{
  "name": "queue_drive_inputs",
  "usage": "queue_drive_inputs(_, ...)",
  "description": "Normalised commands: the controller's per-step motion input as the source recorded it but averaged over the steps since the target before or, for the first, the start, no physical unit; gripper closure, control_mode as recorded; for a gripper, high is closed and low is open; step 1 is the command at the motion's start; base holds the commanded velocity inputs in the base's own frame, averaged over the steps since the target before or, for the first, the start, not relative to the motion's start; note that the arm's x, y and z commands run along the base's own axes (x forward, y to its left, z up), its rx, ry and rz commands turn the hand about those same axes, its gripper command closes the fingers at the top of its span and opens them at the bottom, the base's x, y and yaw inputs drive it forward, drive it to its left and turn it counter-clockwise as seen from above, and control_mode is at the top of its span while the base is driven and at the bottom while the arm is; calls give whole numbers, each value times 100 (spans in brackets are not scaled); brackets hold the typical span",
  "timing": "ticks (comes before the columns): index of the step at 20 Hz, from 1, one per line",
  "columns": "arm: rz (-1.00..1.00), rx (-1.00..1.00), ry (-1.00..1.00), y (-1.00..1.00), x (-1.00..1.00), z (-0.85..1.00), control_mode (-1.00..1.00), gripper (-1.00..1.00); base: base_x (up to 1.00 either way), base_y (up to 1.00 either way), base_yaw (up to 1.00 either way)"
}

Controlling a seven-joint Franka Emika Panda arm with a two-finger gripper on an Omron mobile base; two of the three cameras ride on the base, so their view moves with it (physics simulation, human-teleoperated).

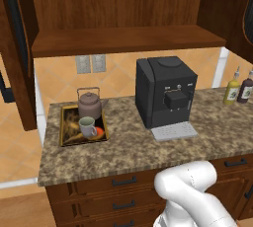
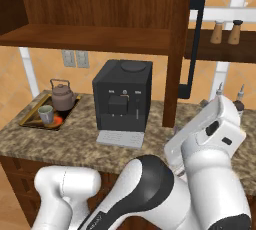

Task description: Pick the kettle from the counter and place it on the tray. Then pick the mug from the cabinet and place it on the tray. Then close the cabinet doors.

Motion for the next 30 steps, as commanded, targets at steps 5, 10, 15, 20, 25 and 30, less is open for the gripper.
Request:
queue_drive_inputs(5, 8, -14, 0, 11, 0, 12, -100, -100, 0, 0, 0)
queue_drive_inputs(10, 3, -23, 3, 53, 0, 24, -100, -100, 0, 0, 0)
queue_drive_inputs(15, 1, -29, 17, 76, 0, 19, -100, -100, 0, 0, 0)
queue_drive_inputs(20, 0, -28, 17, 92, 17, 21, -100, -100, 0, 0, 0)
queue_drive_inputs(25, 0, -24, 3, 98, 36, 5, -100, -100, 0, 0, 0)
queue_drive_inputs(30, -3, -19, 0, 97, 56, 0, -100, -100, 0, 0, 0)
